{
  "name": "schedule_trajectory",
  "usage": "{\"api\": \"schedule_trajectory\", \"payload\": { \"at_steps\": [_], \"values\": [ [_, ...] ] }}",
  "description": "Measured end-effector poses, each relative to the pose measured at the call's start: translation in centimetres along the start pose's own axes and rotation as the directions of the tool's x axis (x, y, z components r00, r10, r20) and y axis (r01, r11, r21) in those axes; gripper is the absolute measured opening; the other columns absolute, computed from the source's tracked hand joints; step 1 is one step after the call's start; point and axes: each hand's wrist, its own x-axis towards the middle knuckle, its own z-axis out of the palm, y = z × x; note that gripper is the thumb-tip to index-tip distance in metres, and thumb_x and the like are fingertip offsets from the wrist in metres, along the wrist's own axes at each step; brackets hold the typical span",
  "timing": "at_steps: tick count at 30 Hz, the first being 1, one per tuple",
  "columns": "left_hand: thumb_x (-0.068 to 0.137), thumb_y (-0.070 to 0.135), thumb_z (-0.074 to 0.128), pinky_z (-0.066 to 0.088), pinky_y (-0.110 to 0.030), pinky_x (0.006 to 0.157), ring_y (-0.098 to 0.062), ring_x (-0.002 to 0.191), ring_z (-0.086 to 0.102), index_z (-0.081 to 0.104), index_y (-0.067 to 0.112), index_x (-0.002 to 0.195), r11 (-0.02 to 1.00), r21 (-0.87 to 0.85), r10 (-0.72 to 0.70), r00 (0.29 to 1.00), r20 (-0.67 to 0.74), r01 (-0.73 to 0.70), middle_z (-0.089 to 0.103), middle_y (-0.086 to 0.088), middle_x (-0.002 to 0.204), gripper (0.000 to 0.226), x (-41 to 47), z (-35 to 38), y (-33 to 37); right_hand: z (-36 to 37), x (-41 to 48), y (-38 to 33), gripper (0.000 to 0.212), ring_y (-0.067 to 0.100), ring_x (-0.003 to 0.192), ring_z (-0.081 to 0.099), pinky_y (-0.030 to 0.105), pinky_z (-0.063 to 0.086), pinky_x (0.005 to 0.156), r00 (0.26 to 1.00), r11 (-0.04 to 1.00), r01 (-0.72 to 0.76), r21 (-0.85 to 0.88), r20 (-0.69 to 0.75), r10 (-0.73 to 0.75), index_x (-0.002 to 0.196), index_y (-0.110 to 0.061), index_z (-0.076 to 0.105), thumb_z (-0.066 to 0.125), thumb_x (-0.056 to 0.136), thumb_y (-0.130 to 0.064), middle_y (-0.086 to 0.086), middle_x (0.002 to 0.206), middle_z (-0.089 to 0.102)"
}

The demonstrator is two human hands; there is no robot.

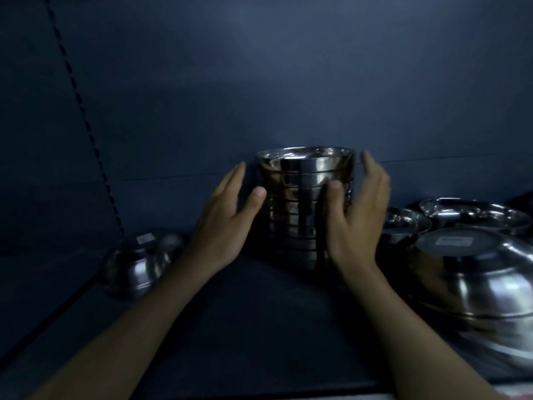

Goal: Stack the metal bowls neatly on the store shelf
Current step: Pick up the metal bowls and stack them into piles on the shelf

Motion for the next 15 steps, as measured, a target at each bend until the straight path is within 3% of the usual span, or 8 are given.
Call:
{"api": "schedule_trajectory", "payload": {
  "at_steps": [3,5,8,10,13,15],
  "values": [
    [0.095,0.056,0.034,0.004,-0.018,0.113,0.007,0.144,0.002,0.011,0.029,0.157,0.951,0.293,0.076,0.992,0.105,-0.104,0.011,0.02,0.159,0.071,-2.6,-3.2,-0.5,-0.1,0.0,-1.6,0.051,0.027,0.126,0.043,0.039,0.033,0.11,0.985,0.987,0.153,-0.047,-0.078,-0.157,0.139,0.002,0.047,0.049,0.096,-0.024,0.023,0.135,0.049],
    [0.095,0.058,0.032,0.0,-0.017,0.113,0.004,0.147,-0.002,0.011,0.028,0.157,0.919,0.381,0.059,0.991,0.121,-0.101,0.009,0.016,0.163,0.072,-3.9,-5.3,-2.1,0.0,-0.5,-2.9,0.044,0.03,0.122,0.043,0.045,0.036,0.106,0.961,0.962,0.27,-0.028,-0.047,-0.271,0.132,0.003,0.052,0.053,0.092,-0.015,0.025,0.129,0.05],
    [0.096,0.055,0.036,0.003,-0.017,0.114,-0.003,0.15,0.003,0.02,0.024,0.157,0.918,0.397,-0.041,0.997,0.066,0.012,0.015,0.009,0.164,0.07,-5.3,-8.4,-5.1,0.4,-2.2,-4.8,0.038,0.03,0.115,0.045,0.037,0.036,0.1,0.909,0.915,0.404,0.009,0.106,-0.403,0.121,0.002,0.057,0.055,0.083,-0.004,0.025,0.12,0.051],
    [0.099,0.048,0.042,0.009,-0.019,0.115,-0.011,0.151,0.014,0.027,0.022,0.155,0.912,0.387,-0.134,0.99,-0.031,0.136,0.024,0.004,0.162,0.063,-6.0,-10.2,-7.4,1.2,-3.5,-5.9,0.035,0.029,0.11,0.047,0.03,0.034,0.095,0.88,0.915,0.4,0.048,0.26,-0.398,0.115,0.001,0.059,0.054,0.08,-0.004,0.02,0.116,0.052],
    [0.1,0.042,0.047,0.025,-0.025,0.112,-0.019,0.14,0.036,0.041,0.019,0.148,0.916,0.294,-0.227,0.957,-0.182,0.273,0.042,-0.004,0.15,0.053,-6.9,-11.3,-10.2,3.2,-5.0,-7.4,0.033,0.026,0.108,0.049,0.02,0.03,0.093,0.85,0.961,0.269,0.067,0.452,-0.269,0.113,-0.005,0.06,0.053,0.081,-0.006,0.012,0.112,0.051],
    [0.101,0.039,0.046,0.028,-0.024,0.105,-0.019,0.133,0.041,0.046,0.023,0.143,0.919,0.217,-0.285,0.936,-0.207,0.328,0.049,-0.003,0.138,0.044,-7.8,-11.2,-11.5,5.0,-5.8,-8.6,0.031,0.023,0.106,0.051,0.015,0.03,0.089,0.816,0.989,0.132,0.063,0.56,-0.144,0.115,-0.01,0.06,0.057,0.084,-0.006,0.006,0.111,0.048]
  ]
}}
